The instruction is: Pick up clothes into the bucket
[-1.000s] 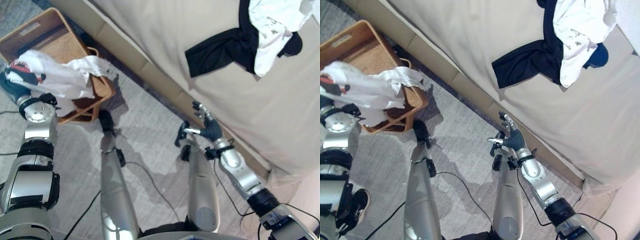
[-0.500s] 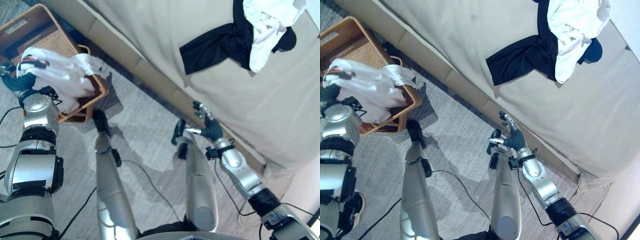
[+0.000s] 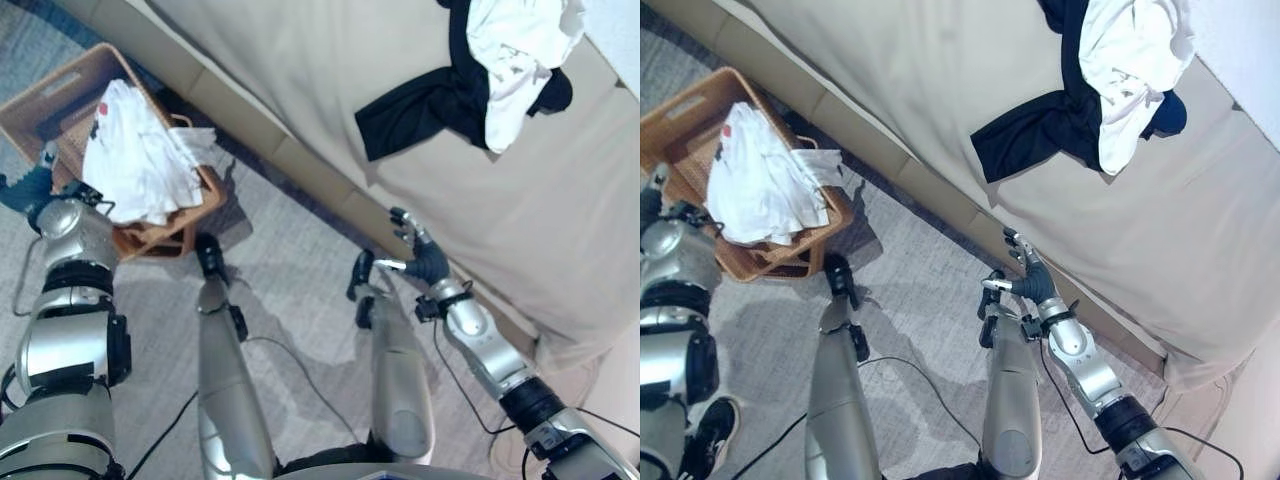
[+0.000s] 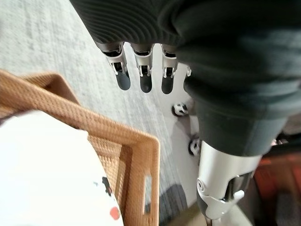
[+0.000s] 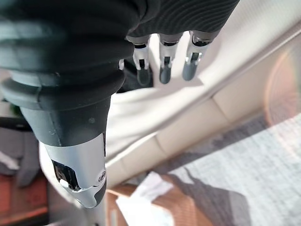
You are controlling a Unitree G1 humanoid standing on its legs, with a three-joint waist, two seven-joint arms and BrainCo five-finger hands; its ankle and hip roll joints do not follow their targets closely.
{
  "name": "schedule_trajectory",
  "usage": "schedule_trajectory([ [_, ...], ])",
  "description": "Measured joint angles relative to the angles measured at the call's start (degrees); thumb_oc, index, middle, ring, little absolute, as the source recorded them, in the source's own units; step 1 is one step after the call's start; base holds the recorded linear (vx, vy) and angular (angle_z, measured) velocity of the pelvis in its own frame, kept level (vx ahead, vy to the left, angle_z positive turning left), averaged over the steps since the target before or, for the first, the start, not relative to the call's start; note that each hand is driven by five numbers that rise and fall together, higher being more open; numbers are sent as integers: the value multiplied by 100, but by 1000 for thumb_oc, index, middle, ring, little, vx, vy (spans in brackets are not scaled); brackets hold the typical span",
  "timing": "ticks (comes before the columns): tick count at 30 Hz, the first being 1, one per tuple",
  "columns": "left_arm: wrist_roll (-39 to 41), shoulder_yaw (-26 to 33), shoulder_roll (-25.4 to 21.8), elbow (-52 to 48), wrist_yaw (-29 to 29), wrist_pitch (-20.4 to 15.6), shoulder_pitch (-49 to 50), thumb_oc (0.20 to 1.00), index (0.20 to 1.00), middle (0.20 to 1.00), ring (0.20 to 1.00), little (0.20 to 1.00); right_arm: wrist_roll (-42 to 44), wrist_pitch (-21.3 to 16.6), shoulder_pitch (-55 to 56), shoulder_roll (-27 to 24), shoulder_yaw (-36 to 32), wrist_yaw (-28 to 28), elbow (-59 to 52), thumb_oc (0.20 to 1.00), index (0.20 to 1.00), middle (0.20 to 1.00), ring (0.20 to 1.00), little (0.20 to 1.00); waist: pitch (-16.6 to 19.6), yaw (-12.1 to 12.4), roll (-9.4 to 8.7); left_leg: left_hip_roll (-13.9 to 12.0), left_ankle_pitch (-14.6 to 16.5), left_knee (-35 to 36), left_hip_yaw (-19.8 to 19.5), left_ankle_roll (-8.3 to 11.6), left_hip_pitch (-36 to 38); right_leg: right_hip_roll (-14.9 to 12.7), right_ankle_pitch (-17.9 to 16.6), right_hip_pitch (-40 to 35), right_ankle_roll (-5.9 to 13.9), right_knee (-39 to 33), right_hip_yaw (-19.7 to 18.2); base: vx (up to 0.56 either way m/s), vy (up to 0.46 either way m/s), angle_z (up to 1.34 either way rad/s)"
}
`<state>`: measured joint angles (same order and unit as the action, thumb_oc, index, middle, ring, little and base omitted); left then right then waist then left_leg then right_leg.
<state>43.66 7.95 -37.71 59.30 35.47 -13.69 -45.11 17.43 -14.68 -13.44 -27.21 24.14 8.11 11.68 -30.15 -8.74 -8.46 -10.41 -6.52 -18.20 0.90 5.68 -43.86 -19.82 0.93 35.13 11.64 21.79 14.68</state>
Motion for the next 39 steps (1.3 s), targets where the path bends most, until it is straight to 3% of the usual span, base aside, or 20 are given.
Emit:
schedule_trajectory([
  [3, -545, -217, 364, -1470, 14, -184, 1111, 1000, 1000, 1000, 1000, 1000, -36, 16, 12, 37, -1, 11, 21, 1000, 1000, 1000, 1000, 1000, 27, 62, -67, -55, 78, 73, 218, 72, 472, 28, -249, -376, 10, -334, 19, -27, 55, -29],
  [5, -1084, -343, 380, -2736, 22, -369, 2054, 1000, 1000, 1000, 1000, 1000, -101, 35, -50, 170, -61, 84, 67, 1000, 1000, 1000, 1000, 1000, 105, 393, -211, -354, 244, 26, 658, 105, 810, 44, -606, -354, -45, -386, 446, -9, -42, -104],
  [6, -1297, -419, 453, -3000, 10, -413, 2271, 1000, 1000, 1000, 1000, 1000, -139, 35, -54, 175, -101, 101, 154, 1000, 1000, 1000, 1000, 1000, 103, 486, -208, -381, 260, 67, 699, 134, 980, 17, -591, -498, -76, -429, 582, 15, -80, -66],
  [9, -1799, -512, 786, -3244, -146, -618, 2395, 1000, 1000, 1000, 1000, 1000, -235, 43, -74, 203, -280, 151, 477, 1000, 1000, 1000, 1000, 1000, 103, 498, -201, -393, 276, 301, 661, 146, 1479, 124, -425, -998, -96, -623, 669, 34, -37, -5],
  [16, -1819, -1222, 1466, -3781, -991, -700, 2495, 1000, 1000, 1000, 1000, 1000, -276, 137, -359, 499, -563, 239, 768, 1000, 1000, 1000, 1000, 1000, 103, 501, -165, -309, 128, 860, 1066, 113, 2628, 149, -565, -1767, -180, -999, 425, 37, -28, -17],
  [18, -1818, -1413, 1655, -3772, -1290, -714, 2449, 1000, 1000, 1000, 1000, 1000, -278, 156, -460, 559, -512, 193, 834, 1000, 1000, 1000, 1000, 1000, 132, 503, -111, -270, 137, 1029, 1177, 105, 3020, 143, -562, -2030, -178, -1062, 337, 100, -76, -12],
  [24, -1764, -1601, 2021, -3935, -1974, -671, 2987, 1000, 1000, 1000, 1000, 1000, -384, 436, -549, 530, -539, 60, 964, 1000, 1000, 1000, 1000, 1000, 544, 416, 379, -310, 133, 1126, 1309, 146, 3630, 229, -454, -2429, -150, -1093, 152, 122, -141, -16],
  [27, -1652, -1563, 1976, -3998, -2207, -651, 3310, 1000, 1000, 1000, 1000, 1000, -502, 513, -546, 544, -537, -18, 1001, 1000, 1000, 1000, 1000, 1000, 661, 586, 341, -420, 137, 600, 968, 141, 3716, 364, -208, -2501, -298, -897, -144, 112, -94, -45],
  [28, -1560, -1610, 2009, -3998, -2301, -586, 3432, 1000, 1000, 1000, 1000, 1000, -502, 540, -487, 515, -549, -28, 1009, 1000, 1000, 1000, 1000, 1000, 686, 659, 363, -418, 101, 229, 415, 96, 3708, 422, -166, -2775, -340, -977, -156, 169, 20, -27],
  [29, -1544, -1645, 2029, -3998, -2328, -576, 3493, 1000, 1000, 1000, 1000, 1000, -503, 549, -445, 498, -547, -33, 1016, 1000, 1000, 1000, 1000, 1000, 759, 665, 384, -414, 102, 166, 230, 99, 3707, 446, -161, -2828, -337, -1004, -156, 285, 121, 4],
  [30, -1542, -1728, 2062, -3936, -2434, -551, 3550, 1000, 1000, 1000, 1000, 1000, -500, 552, -338, 460, -575, -37, 1098, 1000, 1000, 1000, 1000, 1000, 1027, 635, 367, -340, 413, 122, -58, 355, 3437, 387, -66, -2850, -404, -1133, -175, 213, 107, 17],
  [31, -1542, -1786, 2072, -3944, -2453, -543, 3521, 1000, 1000, 1000, 1000, 1000, -501, 567, -309, 415, -602, -39, 1158, 1000, 1000, 1000, 1000, 1000, 1119, 655, 395, -225, 495, 381, -156, 418, 3415, 377, -89, -2839, -425, -1197, -175, 243, 135, 22],
  [32, -1554, -1800, 2079, -3964, -2515, -550, 3549, 1000, 1000, 1000, 1000, 1000, -504, 619, -312, 313, -626, -61, 1207, 1000, 1000, 1000, 1000, 1000, 1198, 686, 414, 82, 524, 929, -478, 407, 3341, 371, -190, -2819, -438, -1334, -204, 176, 117, -6],
  [33, -1552, -1795, 2080, -3967, -2514, -543, 3596, 1000, 1000, 1000, 1000, 1000, -505, 622, -328, 285, -647, -75, 1211, 1000, 1000, 1000, 1000, 1000, 1244, 689, 501, 179, 540, 1150, -585, 300, 3373, 440, -224, -2757, -427, -1367, -248, 277, 210, -71],
  [34, -1553, -1684, 1936, -3853, -2535, -486, 3710, 1000, 1000, 1000, 1000, 1000, -558, 641, -383, 465, -669, -91, 1343, 1000, 1000, 1000, 1000, 1000, 1270, 839, 436, 371, 541, 991, -661, 132, 3399, 483, -274, -2676, -429, -1461, -562, 289, 231, -86],
  [37, -1555, -1562, 1778, -3734, -2578, -339, 3952, 1000, 1000, 1000, 1000, 1000, -738, 679, -204, 672, -617, -190, 1353, 1000, 1000, 1000, 1000, 1000, 1398, 827, 334, 568, 768, 856, -275, -197, 3511, 319, -72, -2928, -478, -1895, -599, 246, 211, -60],
  [38, -1572, -1556, 1849, -3779, -2611, -337, 4110, 1000, 1000, 1000, 1000, 1000, -802, 711, -189, 651, -621, -235, 1353, 1000, 1000, 1000, 1000, 1000, 1379, 822, 495, 461, 733, 875, -145, -311, 3556, 267, -33, -2757, -312, -1220, -602, 209, 202, -30],
  [39, -1594, -1544, 1778, -3788, -2655, -337, 4166, 1000, 1000, 1000, 1000, 1000, -808, 722, -162, 650, -625, -253, 1352, 1000, 1000, 1000, 1000, 1000, 1397, 808, 530, 490, 766, 855, -127, -317, 3622, 278, 41, -2663, -247, -692, -545, 276, 261, -38],
])
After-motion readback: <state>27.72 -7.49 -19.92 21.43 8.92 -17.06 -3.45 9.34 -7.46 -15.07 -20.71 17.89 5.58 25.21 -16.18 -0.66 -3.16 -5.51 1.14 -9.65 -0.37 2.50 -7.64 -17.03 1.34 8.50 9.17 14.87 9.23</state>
